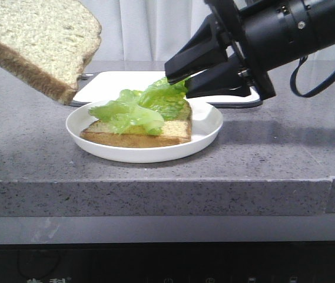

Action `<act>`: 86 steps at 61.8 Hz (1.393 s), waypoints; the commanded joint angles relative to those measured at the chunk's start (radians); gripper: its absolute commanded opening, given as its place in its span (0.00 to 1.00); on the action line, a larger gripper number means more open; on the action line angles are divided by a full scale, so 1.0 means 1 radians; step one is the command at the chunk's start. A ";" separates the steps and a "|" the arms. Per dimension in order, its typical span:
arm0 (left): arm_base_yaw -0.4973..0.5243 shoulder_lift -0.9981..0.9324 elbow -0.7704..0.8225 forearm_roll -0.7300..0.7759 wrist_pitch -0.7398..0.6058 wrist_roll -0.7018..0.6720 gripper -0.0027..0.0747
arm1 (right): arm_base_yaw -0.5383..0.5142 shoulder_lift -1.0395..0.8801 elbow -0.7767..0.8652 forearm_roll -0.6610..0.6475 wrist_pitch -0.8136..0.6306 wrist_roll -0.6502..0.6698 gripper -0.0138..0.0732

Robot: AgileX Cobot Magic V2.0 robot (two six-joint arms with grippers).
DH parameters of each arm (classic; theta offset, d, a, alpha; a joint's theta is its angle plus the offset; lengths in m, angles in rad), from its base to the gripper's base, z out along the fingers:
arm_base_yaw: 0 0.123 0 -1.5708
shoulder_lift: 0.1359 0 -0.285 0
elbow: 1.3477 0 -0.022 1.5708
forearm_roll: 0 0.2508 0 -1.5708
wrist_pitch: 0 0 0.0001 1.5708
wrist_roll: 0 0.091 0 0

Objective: Left arm grabs bread, right arm adds lettuce
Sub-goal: 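Carry the lettuce with the right gripper and lay it on the bottom slice, then lower the held bread slice onto the lettuce with the left gripper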

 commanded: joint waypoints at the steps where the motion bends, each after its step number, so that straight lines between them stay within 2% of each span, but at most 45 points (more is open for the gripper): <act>1: 0.001 -0.016 -0.027 -0.080 -0.035 0.001 0.01 | -0.037 -0.093 -0.021 -0.029 0.032 0.014 0.62; 7: 0.001 -0.012 -0.027 -0.143 -0.041 0.008 0.01 | -0.083 -0.149 -0.021 -0.105 0.029 0.057 0.62; 18: -0.017 0.057 -0.027 -0.307 -0.041 0.107 0.01 | -0.150 -0.273 -0.021 -0.244 0.035 0.120 0.61; 38: -0.033 0.289 -0.031 -0.679 0.002 0.349 0.01 | -0.157 -0.405 -0.021 -0.274 0.085 0.122 0.61; 54: -0.033 0.465 -0.048 -0.692 0.019 0.361 0.01 | -0.157 -0.407 -0.021 -0.276 0.092 0.122 0.61; 68: -0.033 0.515 -0.048 -0.684 0.008 0.361 0.01 | -0.157 -0.407 -0.021 -0.276 0.101 0.122 0.61; 71: -0.033 0.515 -0.048 -0.682 0.003 0.361 0.04 | -0.157 -0.407 -0.021 -0.276 0.104 0.122 0.61; 76: -0.033 0.515 -0.048 -0.663 0.001 0.361 0.15 | -0.157 -0.407 -0.021 -0.276 0.107 0.122 0.61; 86: -0.031 0.515 -0.048 -0.622 0.007 0.361 0.46 | -0.157 -0.410 -0.021 -0.285 0.102 0.132 0.61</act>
